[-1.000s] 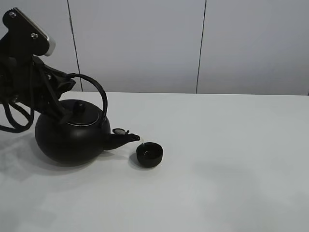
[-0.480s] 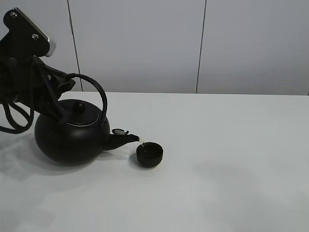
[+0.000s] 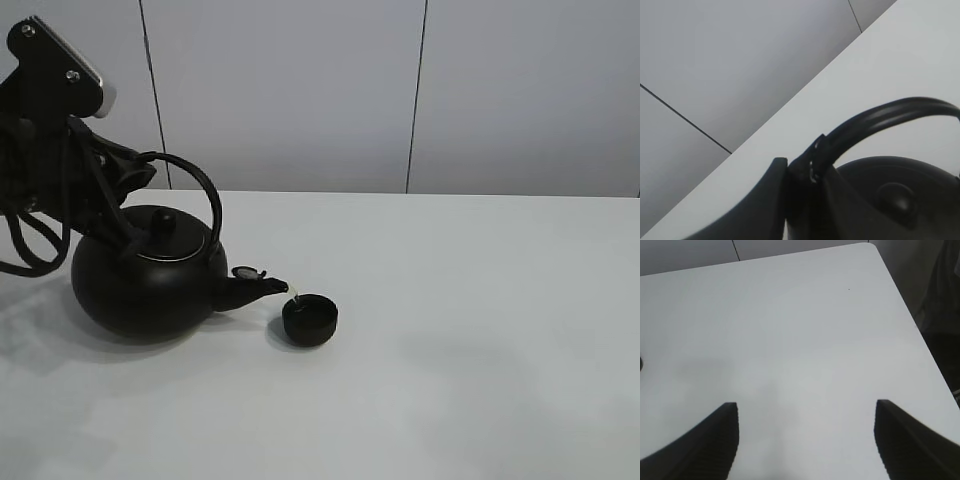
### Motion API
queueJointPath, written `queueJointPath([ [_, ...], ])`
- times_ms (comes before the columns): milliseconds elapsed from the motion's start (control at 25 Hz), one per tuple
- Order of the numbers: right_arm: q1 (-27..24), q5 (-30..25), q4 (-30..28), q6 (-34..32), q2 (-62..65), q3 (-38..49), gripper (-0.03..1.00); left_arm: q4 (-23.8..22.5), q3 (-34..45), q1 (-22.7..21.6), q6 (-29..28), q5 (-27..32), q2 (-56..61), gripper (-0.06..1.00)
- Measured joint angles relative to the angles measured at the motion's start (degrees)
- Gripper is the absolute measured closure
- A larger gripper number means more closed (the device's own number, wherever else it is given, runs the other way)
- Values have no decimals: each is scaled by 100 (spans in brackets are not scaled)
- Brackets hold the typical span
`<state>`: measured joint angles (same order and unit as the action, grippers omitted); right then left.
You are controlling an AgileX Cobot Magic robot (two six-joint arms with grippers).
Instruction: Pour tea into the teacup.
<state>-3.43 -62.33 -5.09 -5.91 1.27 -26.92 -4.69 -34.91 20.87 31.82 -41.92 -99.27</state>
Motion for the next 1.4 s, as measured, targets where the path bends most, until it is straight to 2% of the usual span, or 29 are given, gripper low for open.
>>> queueJointPath([
  [160,0,0,0,0,0,0,45,68,0,0,-222,0,0,82],
  [400,0,11,0,0,0,0,45,304,21,0,-1779,42,125,82],
  [560,0,17,0,0,0,0,45,398,210,0,-2390,-100,212,82],
  [880,0,17,0,0,0,0,45,412,869,-245,-2378,-787,212,82],
  [1200,0,17,5,0,0,0,45,469,1017,-394,-2167,-1561,-101,82],
  [1400,0,17,11,0,0,0,45,359,1017,-394,-2157,-1659,-364,82],
])
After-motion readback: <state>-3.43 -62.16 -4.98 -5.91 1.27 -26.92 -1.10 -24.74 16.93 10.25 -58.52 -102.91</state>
